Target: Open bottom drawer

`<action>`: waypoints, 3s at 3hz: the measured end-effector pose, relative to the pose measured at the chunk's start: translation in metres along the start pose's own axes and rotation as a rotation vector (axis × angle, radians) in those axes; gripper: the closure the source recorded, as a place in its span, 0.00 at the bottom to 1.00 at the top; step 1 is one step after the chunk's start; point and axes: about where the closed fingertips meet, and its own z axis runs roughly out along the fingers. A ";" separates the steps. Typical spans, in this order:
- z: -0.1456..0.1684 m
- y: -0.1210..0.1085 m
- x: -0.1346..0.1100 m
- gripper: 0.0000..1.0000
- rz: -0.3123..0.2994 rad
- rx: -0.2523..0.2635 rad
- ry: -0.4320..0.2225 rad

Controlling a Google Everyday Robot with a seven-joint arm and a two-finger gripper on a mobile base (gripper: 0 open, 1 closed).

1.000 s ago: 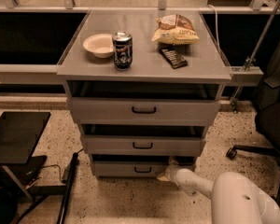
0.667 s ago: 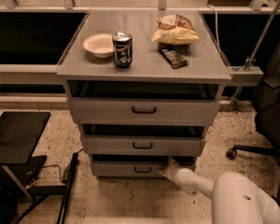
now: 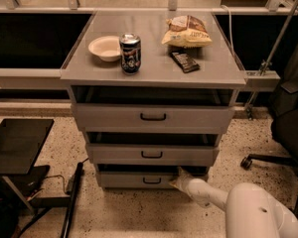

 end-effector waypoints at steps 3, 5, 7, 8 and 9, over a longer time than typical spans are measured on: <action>-0.008 -0.006 -0.005 1.00 0.000 0.000 0.000; -0.023 0.012 0.004 1.00 0.012 0.007 -0.016; -0.034 0.018 0.002 1.00 0.007 0.004 -0.015; -0.037 0.016 -0.001 1.00 0.007 0.004 -0.015; -0.041 0.023 0.000 1.00 0.003 0.003 -0.014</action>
Offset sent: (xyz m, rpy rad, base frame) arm -0.1140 -0.0174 -0.0150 0.2582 -0.1734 0.0474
